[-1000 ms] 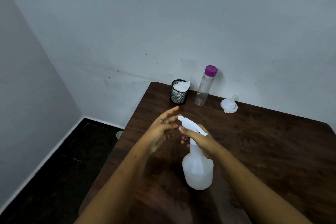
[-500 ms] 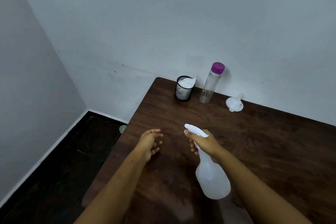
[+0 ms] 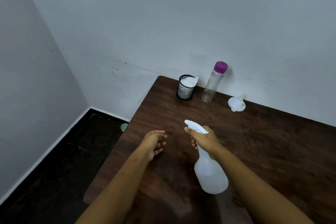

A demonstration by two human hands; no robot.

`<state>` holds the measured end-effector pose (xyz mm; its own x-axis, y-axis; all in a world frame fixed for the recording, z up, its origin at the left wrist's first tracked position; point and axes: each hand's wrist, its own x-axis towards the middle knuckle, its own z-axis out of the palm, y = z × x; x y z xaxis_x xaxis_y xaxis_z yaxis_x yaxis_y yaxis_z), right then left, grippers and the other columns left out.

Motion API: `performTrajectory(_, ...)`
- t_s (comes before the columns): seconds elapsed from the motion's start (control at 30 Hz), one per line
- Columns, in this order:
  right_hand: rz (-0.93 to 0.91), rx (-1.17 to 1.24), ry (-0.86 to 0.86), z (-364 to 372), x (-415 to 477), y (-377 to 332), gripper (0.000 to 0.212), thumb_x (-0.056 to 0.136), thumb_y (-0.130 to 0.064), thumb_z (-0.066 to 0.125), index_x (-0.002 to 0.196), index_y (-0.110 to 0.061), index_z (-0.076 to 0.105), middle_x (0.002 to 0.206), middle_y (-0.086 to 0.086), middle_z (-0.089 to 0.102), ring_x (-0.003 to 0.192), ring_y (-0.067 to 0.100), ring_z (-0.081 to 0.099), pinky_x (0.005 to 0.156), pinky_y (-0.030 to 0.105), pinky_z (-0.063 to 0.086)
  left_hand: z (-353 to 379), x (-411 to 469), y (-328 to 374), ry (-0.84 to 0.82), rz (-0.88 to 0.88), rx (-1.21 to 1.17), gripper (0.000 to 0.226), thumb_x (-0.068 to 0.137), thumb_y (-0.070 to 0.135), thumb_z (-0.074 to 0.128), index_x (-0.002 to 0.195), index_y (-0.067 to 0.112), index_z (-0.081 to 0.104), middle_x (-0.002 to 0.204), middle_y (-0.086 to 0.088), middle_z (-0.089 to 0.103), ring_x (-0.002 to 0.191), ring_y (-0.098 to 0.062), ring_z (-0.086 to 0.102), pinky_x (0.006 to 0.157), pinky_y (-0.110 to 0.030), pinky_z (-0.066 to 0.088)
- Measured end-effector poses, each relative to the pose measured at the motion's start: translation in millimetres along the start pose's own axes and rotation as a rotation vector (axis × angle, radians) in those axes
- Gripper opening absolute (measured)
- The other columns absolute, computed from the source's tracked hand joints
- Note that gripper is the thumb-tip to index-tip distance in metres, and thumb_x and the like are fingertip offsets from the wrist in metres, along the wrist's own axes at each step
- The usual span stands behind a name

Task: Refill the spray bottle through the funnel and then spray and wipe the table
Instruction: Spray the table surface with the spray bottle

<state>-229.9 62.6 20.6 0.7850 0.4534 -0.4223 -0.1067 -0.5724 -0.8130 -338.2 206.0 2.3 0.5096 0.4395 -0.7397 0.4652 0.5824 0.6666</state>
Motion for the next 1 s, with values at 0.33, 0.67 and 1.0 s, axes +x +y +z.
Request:
performTrajectory(0.33, -0.068, 0.029, 0.051, 3, -5, -5, 0.024, 0.086, -0.038, 0.067, 0.079, -0.015, 0.062, 0.069, 0.003, 0.065, 0.060, 0.011, 0.060, 0.053, 0.019, 0.047, 2, -2, 1, -0.011, -0.014, -0.014, 0.017, 0.096, 0.019, 0.046, 0.093, 0.023, 0.063, 0.095, 0.001, 0.066, 0.086, -0.016, 0.059, 0.074, -0.030, 0.045)
performTrajectory(0.67, -0.063, 0.013, 0.059, 8, -5, -3, 0.035, 0.085, -0.042, 0.066, 0.097, -0.009, 0.064, 0.076, 0.005, 0.068, 0.065, 0.012, 0.063, 0.057, 0.019, 0.047, 0, -3, 1, -0.023, -0.021, -0.029, 0.017, 0.097, 0.020, 0.046, 0.092, 0.023, 0.062, 0.092, 0.002, 0.065, 0.087, -0.017, 0.059, 0.076, -0.031, 0.045)
performTrajectory(1.0, -0.118, 0.035, -0.069, 10, -5, -5, 0.028, 0.085, -0.040, 0.066, 0.094, -0.013, 0.067, 0.083, 0.004, 0.071, 0.077, 0.016, 0.069, 0.068, 0.025, 0.056, -2, -2, 4, -0.023, -0.024, -0.030, 0.016, 0.096, 0.021, 0.047, 0.095, 0.023, 0.063, 0.096, 0.002, 0.066, 0.090, -0.017, 0.059, 0.079, -0.032, 0.045)
